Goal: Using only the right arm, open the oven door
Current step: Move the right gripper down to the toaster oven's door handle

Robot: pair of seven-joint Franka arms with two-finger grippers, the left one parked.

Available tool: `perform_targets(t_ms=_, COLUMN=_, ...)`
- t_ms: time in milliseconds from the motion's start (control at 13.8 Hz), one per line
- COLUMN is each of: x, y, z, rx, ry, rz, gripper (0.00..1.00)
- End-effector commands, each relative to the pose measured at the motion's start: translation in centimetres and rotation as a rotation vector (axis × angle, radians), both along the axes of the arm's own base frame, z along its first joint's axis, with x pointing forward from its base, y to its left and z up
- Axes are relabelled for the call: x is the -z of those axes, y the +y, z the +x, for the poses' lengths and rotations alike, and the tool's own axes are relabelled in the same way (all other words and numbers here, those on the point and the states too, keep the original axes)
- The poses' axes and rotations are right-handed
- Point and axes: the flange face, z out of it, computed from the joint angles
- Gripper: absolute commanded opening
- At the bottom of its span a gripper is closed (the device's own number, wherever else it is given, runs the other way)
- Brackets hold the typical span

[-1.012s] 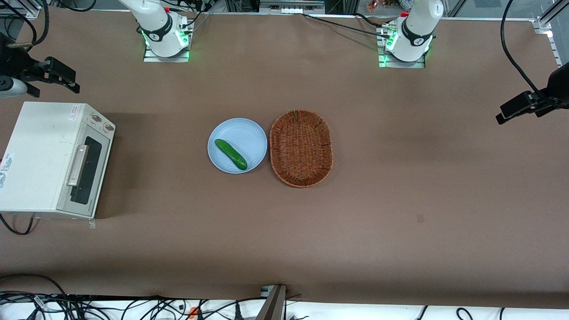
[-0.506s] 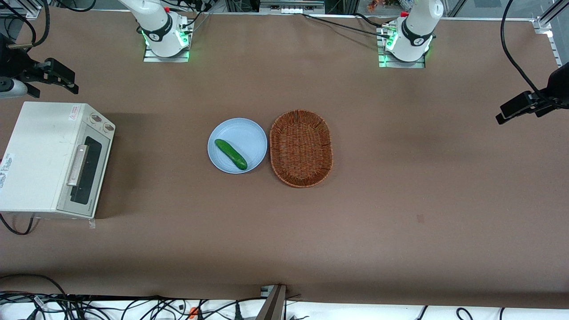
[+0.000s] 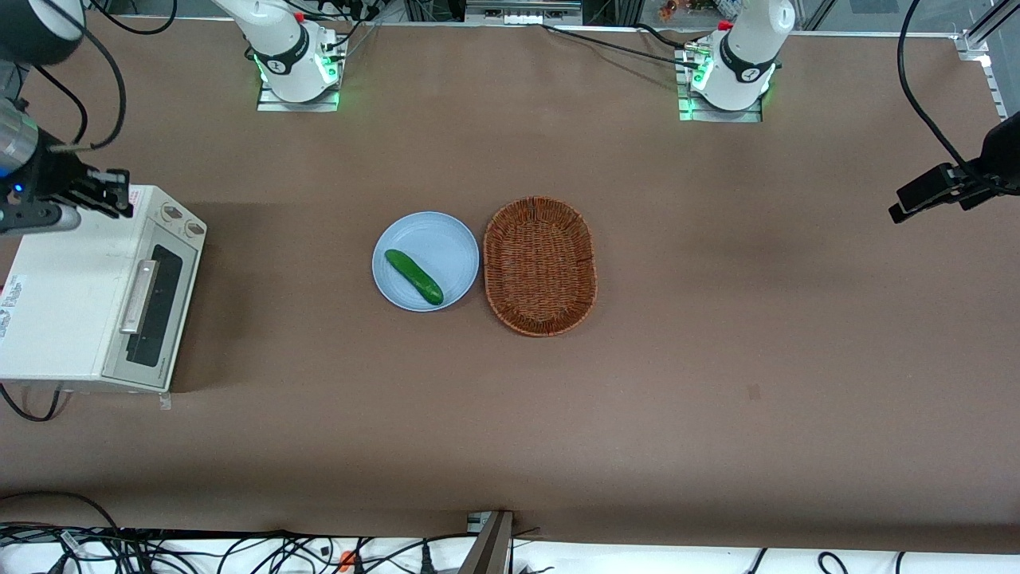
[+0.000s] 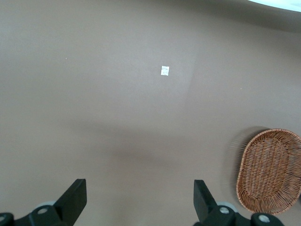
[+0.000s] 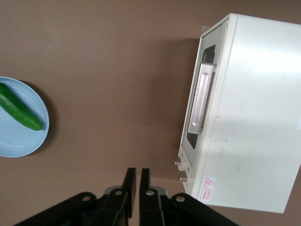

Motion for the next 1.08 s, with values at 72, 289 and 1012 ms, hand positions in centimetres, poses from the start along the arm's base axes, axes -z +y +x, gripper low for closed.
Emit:
perform_targets(t_ms=72, x=4.7, y=-2.6, z=2.2, rx=0.033, ry=0.012, rz=-0.015, gripper=0.00)
perform_targets(t_ms=289, x=9.6, y=-5.5, z=4.6, rx=0.064, ry=0.004, rz=-0.019, gripper=0.00)
perform_targets(t_ms=1012, x=16.7, y=-9.5, z=7.2, rx=0.054, ry=-0.036, rz=-0.055, gripper=0.00)
